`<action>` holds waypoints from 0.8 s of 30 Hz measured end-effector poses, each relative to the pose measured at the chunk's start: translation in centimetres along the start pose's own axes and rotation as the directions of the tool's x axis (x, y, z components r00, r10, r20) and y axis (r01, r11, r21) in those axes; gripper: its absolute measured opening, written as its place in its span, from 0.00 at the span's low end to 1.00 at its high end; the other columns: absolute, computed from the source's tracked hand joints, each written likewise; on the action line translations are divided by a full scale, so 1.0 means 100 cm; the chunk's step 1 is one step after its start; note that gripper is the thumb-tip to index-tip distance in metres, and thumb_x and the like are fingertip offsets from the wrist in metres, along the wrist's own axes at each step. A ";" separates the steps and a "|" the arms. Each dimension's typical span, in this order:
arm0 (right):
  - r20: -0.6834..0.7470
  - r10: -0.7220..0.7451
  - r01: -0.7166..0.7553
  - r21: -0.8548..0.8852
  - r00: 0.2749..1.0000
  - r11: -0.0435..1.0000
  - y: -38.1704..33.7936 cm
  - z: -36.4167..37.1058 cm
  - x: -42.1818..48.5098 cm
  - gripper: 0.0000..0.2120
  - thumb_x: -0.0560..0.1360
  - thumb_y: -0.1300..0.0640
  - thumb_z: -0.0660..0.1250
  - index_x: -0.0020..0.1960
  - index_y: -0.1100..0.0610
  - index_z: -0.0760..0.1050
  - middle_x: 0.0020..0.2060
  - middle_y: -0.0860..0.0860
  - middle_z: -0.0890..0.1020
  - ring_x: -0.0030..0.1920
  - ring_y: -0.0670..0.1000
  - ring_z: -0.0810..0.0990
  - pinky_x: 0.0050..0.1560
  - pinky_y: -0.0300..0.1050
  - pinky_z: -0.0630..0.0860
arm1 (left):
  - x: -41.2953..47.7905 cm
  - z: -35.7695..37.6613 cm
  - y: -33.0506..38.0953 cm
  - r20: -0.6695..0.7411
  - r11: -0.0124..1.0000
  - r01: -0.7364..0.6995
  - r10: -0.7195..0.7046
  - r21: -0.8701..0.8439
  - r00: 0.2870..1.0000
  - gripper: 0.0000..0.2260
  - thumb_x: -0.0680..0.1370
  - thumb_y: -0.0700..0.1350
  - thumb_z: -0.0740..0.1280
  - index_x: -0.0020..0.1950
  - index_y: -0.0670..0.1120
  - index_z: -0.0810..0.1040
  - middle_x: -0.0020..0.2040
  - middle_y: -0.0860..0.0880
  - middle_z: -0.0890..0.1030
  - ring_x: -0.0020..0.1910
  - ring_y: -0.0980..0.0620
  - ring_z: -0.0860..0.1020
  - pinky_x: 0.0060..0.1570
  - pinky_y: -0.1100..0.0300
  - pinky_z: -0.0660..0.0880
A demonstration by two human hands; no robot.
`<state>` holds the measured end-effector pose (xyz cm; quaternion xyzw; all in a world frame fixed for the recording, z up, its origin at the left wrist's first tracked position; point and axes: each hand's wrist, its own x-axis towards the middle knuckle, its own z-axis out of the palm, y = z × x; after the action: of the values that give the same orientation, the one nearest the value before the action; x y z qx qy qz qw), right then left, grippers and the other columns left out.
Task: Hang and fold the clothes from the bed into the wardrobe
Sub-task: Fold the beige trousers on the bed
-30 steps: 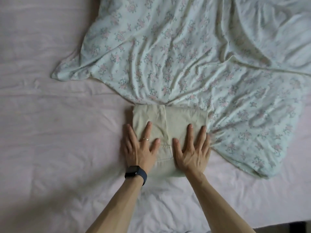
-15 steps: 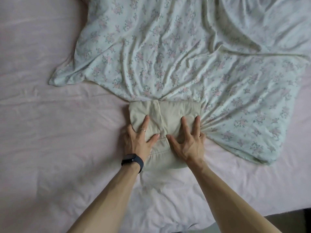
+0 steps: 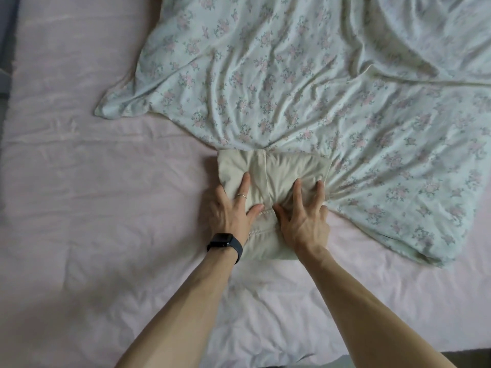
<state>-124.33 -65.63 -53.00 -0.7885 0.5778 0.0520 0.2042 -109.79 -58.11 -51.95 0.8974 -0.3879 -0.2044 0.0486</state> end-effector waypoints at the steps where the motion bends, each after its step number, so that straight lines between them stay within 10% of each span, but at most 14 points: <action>1: 0.000 -0.020 0.020 -0.019 1.000 1.000 -0.001 -0.001 -0.002 0.36 0.79 0.33 0.59 0.81 0.45 0.50 0.78 0.58 0.46 0.62 0.68 0.69 0.44 0.60 0.79 | -0.002 -0.002 0.002 0.010 1.000 0.005 -0.005 0.018 1.000 0.35 0.77 0.68 0.62 0.80 0.65 0.51 0.64 0.41 0.64 0.51 0.41 0.71 0.55 0.47 0.75; 13: -0.061 -0.333 0.325 -0.119 0.941 0.938 -0.015 -0.063 -0.034 0.27 0.82 0.40 0.58 0.77 0.50 0.62 0.74 0.58 0.59 0.55 0.64 0.73 0.42 0.58 0.80 | -0.049 -0.045 0.008 -0.025 0.995 0.035 -0.037 -0.092 0.999 0.32 0.78 0.61 0.66 0.79 0.60 0.59 0.58 0.44 0.62 0.52 0.40 0.73 0.51 0.51 0.75; 17: -0.065 -0.475 0.452 -0.218 0.878 0.865 -0.042 -0.109 -0.053 0.28 0.84 0.38 0.48 0.79 0.52 0.57 0.76 0.59 0.56 0.61 0.63 0.71 0.55 0.57 0.75 | -0.083 -0.104 0.006 -0.151 0.995 0.091 -0.096 -0.039 0.984 0.31 0.78 0.64 0.64 0.79 0.62 0.57 0.58 0.45 0.62 0.51 0.40 0.72 0.44 0.49 0.76; 24: -0.313 -0.659 0.660 -0.119 0.684 0.741 -0.142 -0.282 -0.132 0.28 0.82 0.39 0.55 0.77 0.50 0.60 0.75 0.58 0.58 0.58 0.63 0.72 0.44 0.57 0.80 | -0.173 -0.302 0.001 -0.477 0.985 0.126 -0.168 -0.120 0.863 0.31 0.77 0.66 0.64 0.78 0.64 0.57 0.60 0.46 0.61 0.53 0.40 0.73 0.44 0.47 0.76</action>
<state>-119.76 -61.12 -19.36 -0.9397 0.2813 -0.1607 0.1092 -108.28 -47.99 -18.67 0.9440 -0.2847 0.0079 0.1665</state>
